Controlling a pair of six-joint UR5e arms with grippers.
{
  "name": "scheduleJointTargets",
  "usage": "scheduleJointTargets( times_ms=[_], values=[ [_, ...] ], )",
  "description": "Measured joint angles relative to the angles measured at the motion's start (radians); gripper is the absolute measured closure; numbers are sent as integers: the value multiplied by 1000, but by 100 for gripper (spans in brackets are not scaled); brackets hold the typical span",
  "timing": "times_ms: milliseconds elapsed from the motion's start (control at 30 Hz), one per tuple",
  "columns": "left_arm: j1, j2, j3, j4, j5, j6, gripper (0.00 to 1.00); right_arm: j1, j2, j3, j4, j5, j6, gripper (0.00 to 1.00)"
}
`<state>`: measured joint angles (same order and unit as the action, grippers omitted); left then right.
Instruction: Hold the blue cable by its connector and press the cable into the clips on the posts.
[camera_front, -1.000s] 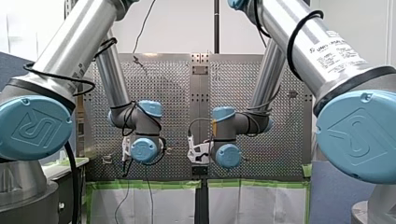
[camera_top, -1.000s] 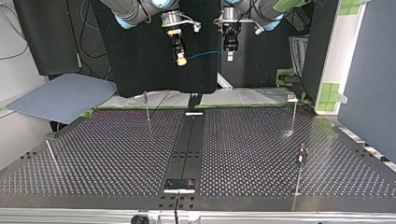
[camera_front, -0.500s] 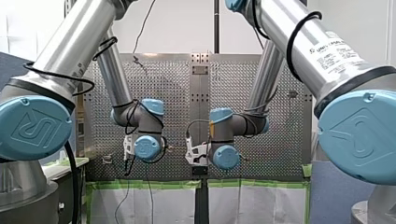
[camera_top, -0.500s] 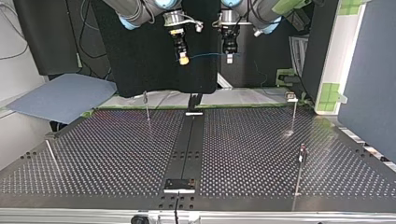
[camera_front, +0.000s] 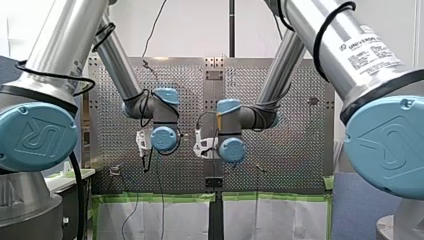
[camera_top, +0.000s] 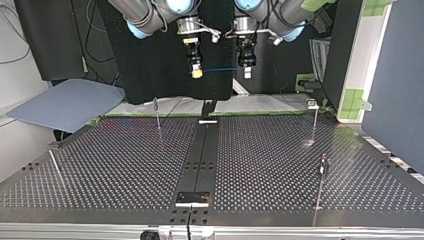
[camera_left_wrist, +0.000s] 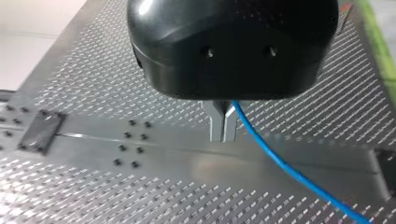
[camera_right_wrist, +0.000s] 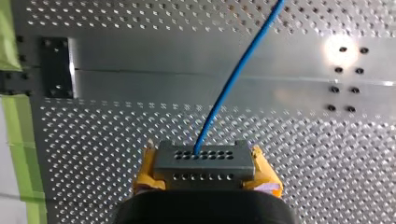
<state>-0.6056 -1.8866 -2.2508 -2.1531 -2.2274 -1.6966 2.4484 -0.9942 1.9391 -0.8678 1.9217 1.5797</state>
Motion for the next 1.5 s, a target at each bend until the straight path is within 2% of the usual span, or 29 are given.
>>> scheduleJointTargets(
  times_ms=[167,300,467,567,733,900,1133,1267,1367,1500],
  values=[
    [8,33,1,-17,-33,20,100,-45,-52,-1,52,-36,22,100],
    [12,39,7,-21,-37,24,100,-64,-92,-11,92,-74,21,100],
    [16,53,39,-57,-37,14,100,-68,-143,-39,143,-118,12,100],
    [18,72,63,-87,-39,6,100,-68,-174,-63,174,-131,8,100],
    [28,118,76,-139,-41,-14,100,-68,-222,-99,223,-139,4,100],
    [47,163,82,-183,-51,-14,100,-68,-276,-142,275,-140,3,100],
    [79,231,137,-257,-98,-3,100,-74,-340,-190,340,-141,2,100],
    [96,242,172,-293,-110,-10,100,-80,-379,-220,368,-144,2,100],
    [116,245,199,-319,-113,-12,100,-86,-387,-236,389,-153,-2,100],
    [152,253,219,-359,-89,-19,100,-90,-364,-246,401,-177,-13,100]
  ],
)
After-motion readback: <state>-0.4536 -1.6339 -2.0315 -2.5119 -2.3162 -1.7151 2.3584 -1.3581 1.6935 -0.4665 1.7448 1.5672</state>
